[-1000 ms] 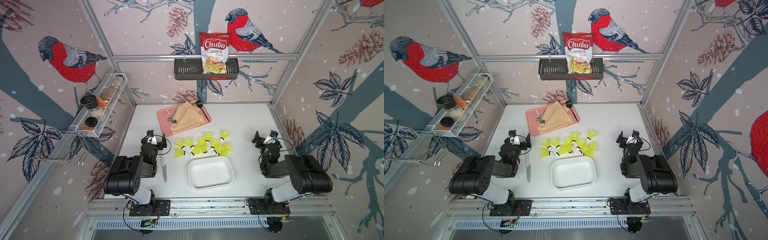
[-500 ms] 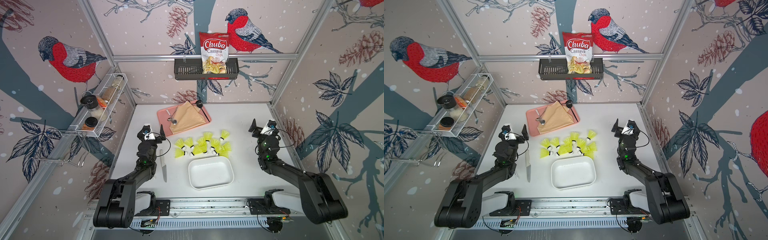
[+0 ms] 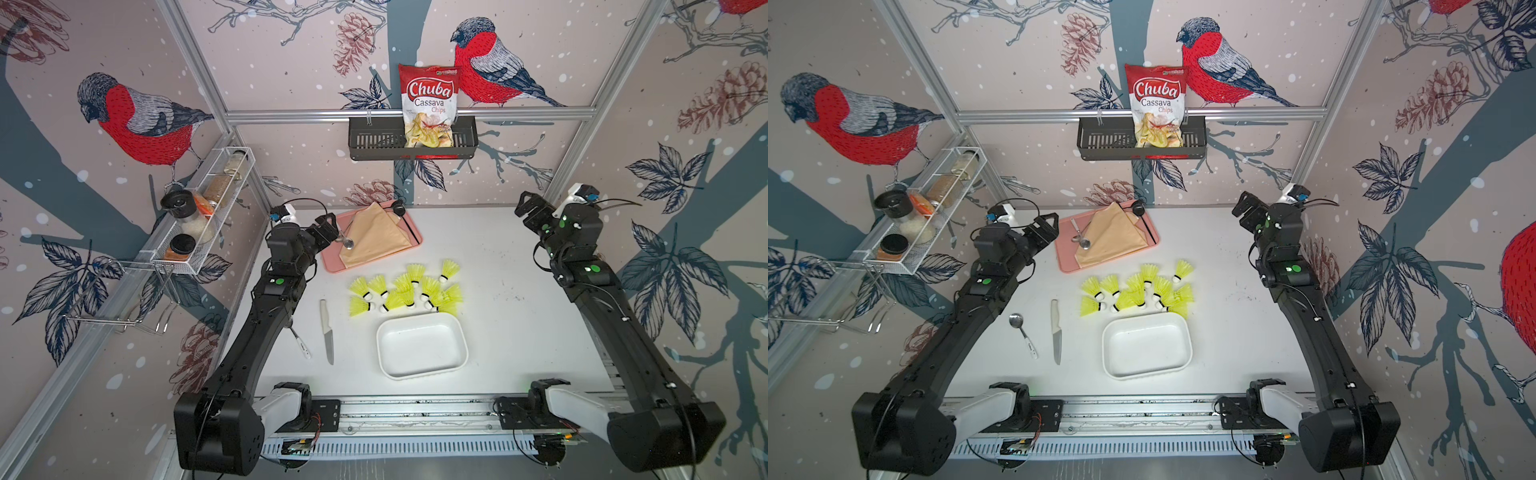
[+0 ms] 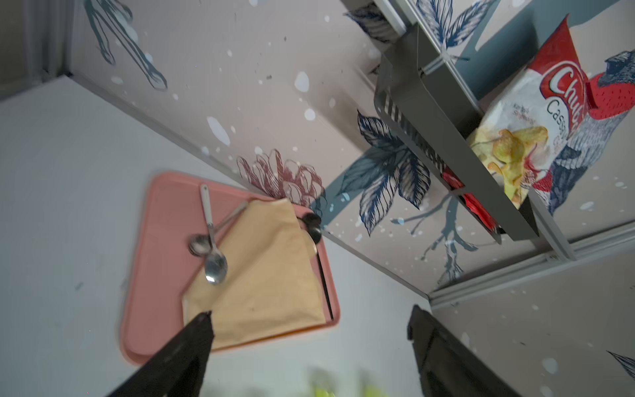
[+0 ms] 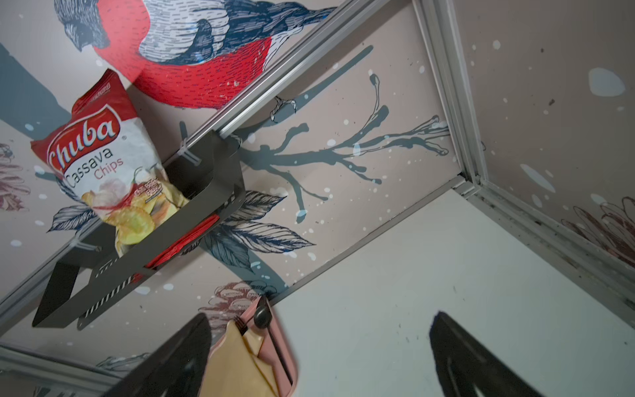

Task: Put the shuttlecocks into the storage box
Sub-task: Pick up the shuttlecock at the center of the board.

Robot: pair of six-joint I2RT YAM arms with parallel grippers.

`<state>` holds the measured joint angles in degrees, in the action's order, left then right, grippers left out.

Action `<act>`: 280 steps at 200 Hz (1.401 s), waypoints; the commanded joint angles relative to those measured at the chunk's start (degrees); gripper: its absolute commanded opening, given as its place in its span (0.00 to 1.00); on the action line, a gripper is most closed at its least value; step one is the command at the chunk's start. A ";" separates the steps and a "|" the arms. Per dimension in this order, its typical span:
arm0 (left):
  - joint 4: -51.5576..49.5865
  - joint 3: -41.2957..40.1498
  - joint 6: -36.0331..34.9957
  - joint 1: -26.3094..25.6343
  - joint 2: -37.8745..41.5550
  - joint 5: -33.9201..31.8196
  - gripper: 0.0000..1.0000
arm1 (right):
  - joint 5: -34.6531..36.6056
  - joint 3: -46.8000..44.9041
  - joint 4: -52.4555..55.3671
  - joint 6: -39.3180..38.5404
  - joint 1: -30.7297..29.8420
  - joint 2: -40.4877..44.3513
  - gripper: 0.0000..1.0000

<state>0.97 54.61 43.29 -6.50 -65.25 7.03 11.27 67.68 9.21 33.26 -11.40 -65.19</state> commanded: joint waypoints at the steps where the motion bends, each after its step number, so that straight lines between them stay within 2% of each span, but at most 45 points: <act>1: -14.22 -0.76 10.30 -1.06 1.70 5.06 0.76 | 5.26 2.35 15.75 0.30 -5.10 0.14 1.00; 24: -24.03 -4.35 16.23 -3.56 4.02 5.19 0.71 | 6.20 1.32 20.21 1.03 -12.16 0.17 1.00; 39: -25.96 -8.03 20.86 -5.77 6.21 5.29 0.66 | 6.74 -0.85 21.02 1.20 -17.38 -0.04 1.00; 64: -23.37 -13.84 29.40 -10.58 8.73 4.05 0.64 | 3.77 -2.79 20.72 1.22 -24.24 -1.77 0.99; 100: -17.85 -18.19 39.94 -16.57 8.11 1.85 0.57 | -3.42 -4.66 17.24 -1.57 -30.04 -4.49 0.96; 134: -13.33 -20.80 49.91 -21.67 5.01 -2.08 0.51 | -11.80 -6.85 14.29 -3.09 -30.57 -6.22 0.95; 167: -10.07 -22.06 57.54 -23.41 0.16 -4.34 0.47 | -14.60 -9.82 11.92 -3.48 -30.44 -6.35 0.93; 225: -6.62 -18.83 63.02 -23.60 -10.16 -6.24 0.46 | -15.57 -12.02 9.84 -3.45 -29.82 -6.35 0.93; 280: -9.09 -14.79 65.92 -24.65 -17.27 -6.82 0.45 | -23.07 -11.17 7.79 -4.91 -28.02 -11.53 0.92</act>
<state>-7.66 38.65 107.15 -30.83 -80.84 1.26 -7.07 55.72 19.62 29.78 -39.66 -75.02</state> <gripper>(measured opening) 0.453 0.927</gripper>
